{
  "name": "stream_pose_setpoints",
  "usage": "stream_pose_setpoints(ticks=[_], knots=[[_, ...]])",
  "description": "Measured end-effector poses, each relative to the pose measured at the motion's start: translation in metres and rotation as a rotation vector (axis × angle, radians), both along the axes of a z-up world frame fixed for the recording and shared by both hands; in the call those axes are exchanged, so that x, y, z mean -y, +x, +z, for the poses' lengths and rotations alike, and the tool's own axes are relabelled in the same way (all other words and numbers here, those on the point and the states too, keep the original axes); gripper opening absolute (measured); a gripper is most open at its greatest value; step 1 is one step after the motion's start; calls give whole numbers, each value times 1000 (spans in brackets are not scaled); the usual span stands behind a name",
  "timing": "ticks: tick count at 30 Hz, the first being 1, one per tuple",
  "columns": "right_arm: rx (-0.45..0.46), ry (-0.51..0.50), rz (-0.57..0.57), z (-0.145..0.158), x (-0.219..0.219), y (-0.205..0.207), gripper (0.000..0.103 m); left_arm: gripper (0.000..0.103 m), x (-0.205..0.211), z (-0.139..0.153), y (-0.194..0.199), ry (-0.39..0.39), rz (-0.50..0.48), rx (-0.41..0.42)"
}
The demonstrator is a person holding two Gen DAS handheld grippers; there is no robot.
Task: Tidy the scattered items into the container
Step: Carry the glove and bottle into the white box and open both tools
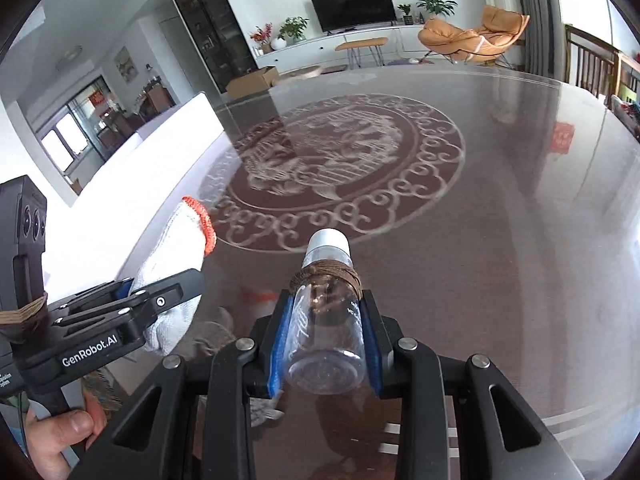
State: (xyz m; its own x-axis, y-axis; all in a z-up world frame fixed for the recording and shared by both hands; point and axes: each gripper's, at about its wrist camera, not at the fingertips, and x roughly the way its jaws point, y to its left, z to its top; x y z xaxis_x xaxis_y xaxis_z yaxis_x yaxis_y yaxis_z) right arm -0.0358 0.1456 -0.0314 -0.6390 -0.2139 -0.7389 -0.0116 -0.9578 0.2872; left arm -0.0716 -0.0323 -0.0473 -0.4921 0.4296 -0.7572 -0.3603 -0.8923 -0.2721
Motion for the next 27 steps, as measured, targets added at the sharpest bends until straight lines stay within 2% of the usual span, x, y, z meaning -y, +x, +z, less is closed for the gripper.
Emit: stream_pose_setpoints(ticks=[3, 7, 11, 15, 18, 20, 26, 27], knots=[[-25, -9, 52, 18, 25, -23, 32, 39, 28, 25, -10, 22, 31, -16], [-77, -17, 161, 54, 71, -65, 32, 39, 86, 65, -30, 77, 75, -31], [-162, -15, 300, 99, 138, -111, 32, 39, 153, 115, -61, 3, 176, -121], [-217, -6, 425, 134, 223, -167, 32, 39, 231, 137, -107, -45, 323, -133], [-215, 27, 480, 139, 277, -209, 32, 39, 285, 128, -140, -74, 425, -87], [-184, 45, 510, 131, 313, -237, 32, 39, 312, 112, -159, -113, 471, -39], [-36, -9, 556, 76, 386, -300, 34, 40, 350, 58, -194, -216, 531, 114], [4, -25, 550, 65, 393, -308, 34, 43, 353, 51, -197, -222, 532, 137]])
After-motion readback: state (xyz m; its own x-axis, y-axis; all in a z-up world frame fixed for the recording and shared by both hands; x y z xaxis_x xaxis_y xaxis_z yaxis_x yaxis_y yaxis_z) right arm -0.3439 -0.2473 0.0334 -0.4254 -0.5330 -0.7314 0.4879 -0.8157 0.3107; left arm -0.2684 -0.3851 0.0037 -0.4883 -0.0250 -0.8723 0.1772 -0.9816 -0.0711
